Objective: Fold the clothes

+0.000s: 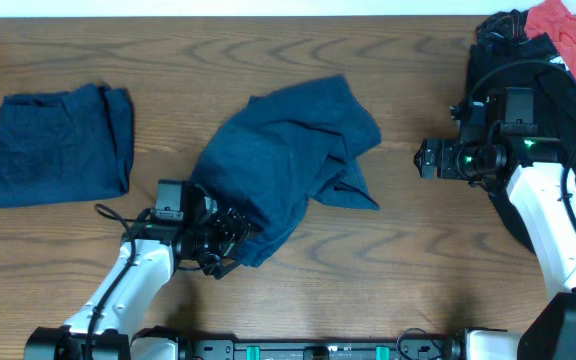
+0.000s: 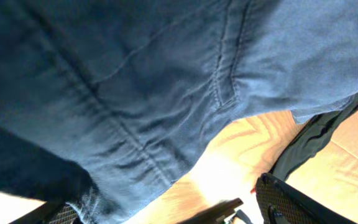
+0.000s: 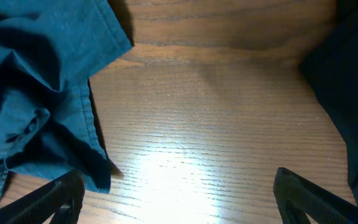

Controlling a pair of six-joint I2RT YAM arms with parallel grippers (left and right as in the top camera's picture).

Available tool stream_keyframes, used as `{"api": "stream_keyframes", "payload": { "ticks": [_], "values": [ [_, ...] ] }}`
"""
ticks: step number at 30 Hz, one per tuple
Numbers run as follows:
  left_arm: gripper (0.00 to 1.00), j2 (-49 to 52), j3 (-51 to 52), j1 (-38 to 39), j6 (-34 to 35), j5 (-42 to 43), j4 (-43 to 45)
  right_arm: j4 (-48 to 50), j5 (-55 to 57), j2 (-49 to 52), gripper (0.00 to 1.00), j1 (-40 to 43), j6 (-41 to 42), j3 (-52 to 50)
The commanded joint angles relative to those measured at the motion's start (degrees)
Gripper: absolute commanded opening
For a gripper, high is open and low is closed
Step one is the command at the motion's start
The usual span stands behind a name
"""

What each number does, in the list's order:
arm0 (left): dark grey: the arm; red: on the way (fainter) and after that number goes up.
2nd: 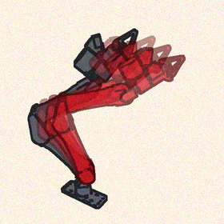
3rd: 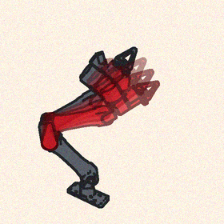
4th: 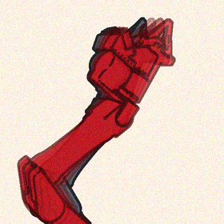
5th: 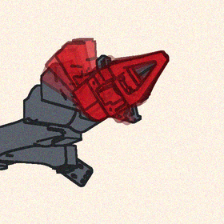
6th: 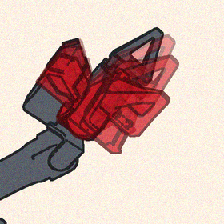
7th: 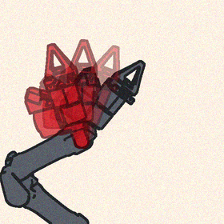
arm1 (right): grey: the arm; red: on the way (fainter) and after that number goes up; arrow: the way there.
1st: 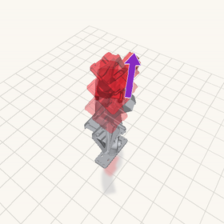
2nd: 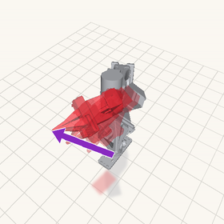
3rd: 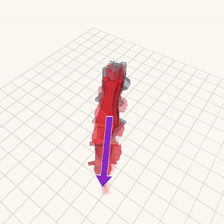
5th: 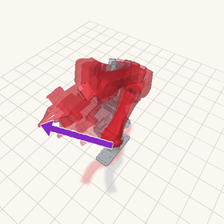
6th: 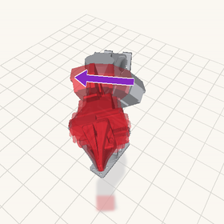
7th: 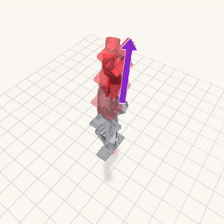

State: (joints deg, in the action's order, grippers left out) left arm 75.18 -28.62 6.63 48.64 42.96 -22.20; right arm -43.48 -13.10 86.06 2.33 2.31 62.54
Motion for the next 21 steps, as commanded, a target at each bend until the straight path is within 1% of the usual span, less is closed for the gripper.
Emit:
{"api": "stream_keyframes", "payload": {
  "ticks": [1, 3, 4, 5, 6, 7, 9, 10, 14, 17, 19, 21],
  "values": [
    [0.8, 0.2, 0.1, 1.6, 3.3, -3.3, 0.7, 0.0, -0.4, -1.3, 0.95, -0.5, -0.7, 0.2],
    [0.8, 0.3, 0.2, 2.6, 3.6, -5.1, 1.8, 0.0, -0.4, -1.3, 0.95, -0.5, -0.7, 0.2],
    [0.75, 0.4, 0.2, 3.1, 3.7, -6.0, 2.3, 0.0, -0.4, -1.3, 0.95, -0.5, -0.7, 0.2],
    [0.63, 0.4, 0.2, 3.4, 4.0, -6.7, 2.3, 0.0, -0.4, -1.3, 0.95, -0.5, -0.7, 0.2],
    [0.47, 0.4, 0.2, 3.5, 4.0, -7.2, 2.4, 0.0, -0.4, -1.3, 0.95, -0.5, -0.7, 0.2],
    [0.37, 0.4, 0.2, 3.5, 4.0, -7.2, 2.6, 0.0, -0.4, -1.3, 0.95, -0.5, -0.7, 0.2],
    [0.13, 0.3, 0.1, 3.5, 4.0, -7.2, 3.5, 0.0, -0.4, -1.3, 0.95, -0.5, -0.7, 0.2],
    [0.06, 0.3, 0.1, 3.5, 4.0, -7.2, 4.2, 0.0, -0.4, -1.3, 0.95, -0.5, -0.7, 0.2],
    [0.06, -0.3, -0.2, 3.4, 3.2, -5.9, 6.0, 0.0, -0.4, -1.3, 0.95, -0.5, -0.7, 0.2],
    [0.06, -2.0, -1.6, 3.4, 0.0, -3.8, 5.8, 0.5, -0.5, -1.3, 0.94, -0.5, -0.7, 0.2],
    [0.06, -3.4, -3.0, 3.4, -2.1, -1.9, 4.7, 1.9, -0.5, -1.3, 0.89, -1.0, -0.7, 0.2],
    [0.06, -5.0, -4.7, 3.4, -4.5, -1.2, 2.6, 3.4, -0.9, -1.1, 0.88, -2.3, -3.4, 0.2]
  ]
}}
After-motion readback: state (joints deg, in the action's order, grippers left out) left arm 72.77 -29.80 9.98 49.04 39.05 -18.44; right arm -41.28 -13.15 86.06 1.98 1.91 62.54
